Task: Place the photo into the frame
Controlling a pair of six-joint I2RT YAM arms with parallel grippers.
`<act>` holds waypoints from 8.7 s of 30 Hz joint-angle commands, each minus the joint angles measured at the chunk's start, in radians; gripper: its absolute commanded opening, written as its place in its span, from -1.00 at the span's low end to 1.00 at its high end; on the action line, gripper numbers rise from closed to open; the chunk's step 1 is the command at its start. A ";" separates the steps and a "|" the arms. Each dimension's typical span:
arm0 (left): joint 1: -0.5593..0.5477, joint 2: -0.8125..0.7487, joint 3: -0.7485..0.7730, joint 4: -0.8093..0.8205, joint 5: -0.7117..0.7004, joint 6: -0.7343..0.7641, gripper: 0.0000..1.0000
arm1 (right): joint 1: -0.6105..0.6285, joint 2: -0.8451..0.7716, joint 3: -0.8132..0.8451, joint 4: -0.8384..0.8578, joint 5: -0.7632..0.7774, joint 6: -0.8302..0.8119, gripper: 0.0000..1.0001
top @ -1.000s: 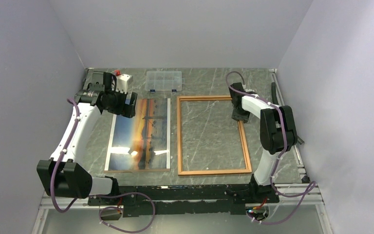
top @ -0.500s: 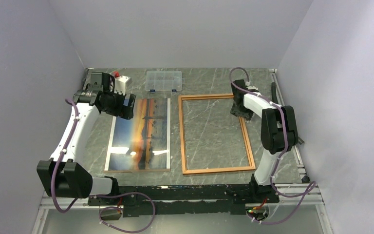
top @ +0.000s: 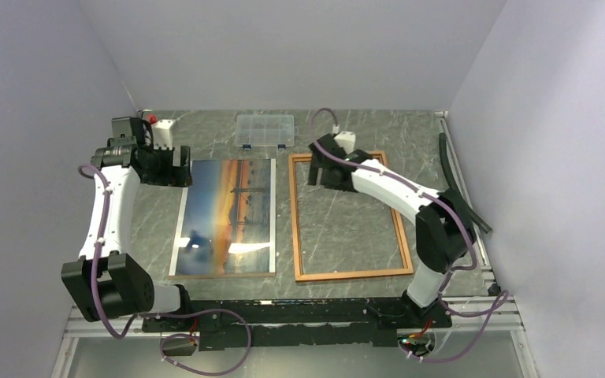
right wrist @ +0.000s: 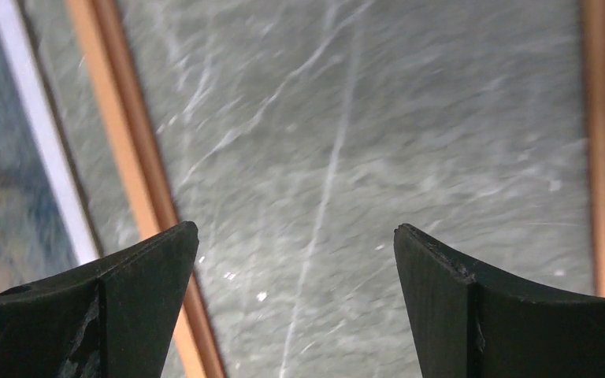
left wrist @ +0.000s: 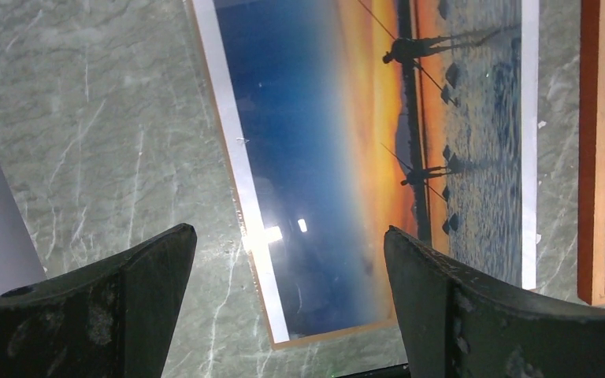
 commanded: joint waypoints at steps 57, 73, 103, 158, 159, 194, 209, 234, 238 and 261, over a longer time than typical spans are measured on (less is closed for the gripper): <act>0.351 0.197 -0.223 0.152 0.166 0.236 0.89 | 0.176 0.349 0.193 0.095 -0.153 -0.063 -0.04; 0.303 0.328 -0.233 0.303 0.031 0.183 0.47 | 0.262 0.280 0.212 0.137 -0.320 0.029 0.68; 0.229 0.376 -0.322 0.371 -0.004 0.212 -0.01 | 0.268 0.406 0.205 0.270 -0.550 0.120 0.53; 0.218 0.395 -0.215 0.267 0.047 0.204 -0.54 | 0.264 0.344 0.210 0.169 -0.460 0.053 0.46; 0.217 0.395 -0.206 0.267 0.048 0.200 -0.54 | 0.262 0.347 0.207 0.170 -0.451 0.047 0.48; 0.117 0.533 -0.041 0.185 0.097 0.091 -0.42 | 0.201 0.437 0.304 0.312 -0.645 0.078 0.57; 0.118 0.543 -0.012 0.175 0.192 0.074 -0.66 | 0.202 0.391 0.303 0.315 -0.677 0.083 0.55; 0.116 0.514 -0.074 0.216 0.134 0.084 -0.88 | 0.209 0.385 0.363 0.192 -0.696 0.080 0.49; 0.114 0.506 -0.073 0.215 0.136 0.081 -0.90 | 0.212 0.467 0.468 0.093 -0.633 0.043 0.48; 0.110 0.515 -0.089 0.228 0.152 0.084 -0.95 | 0.211 0.459 0.383 0.117 -0.609 0.059 0.51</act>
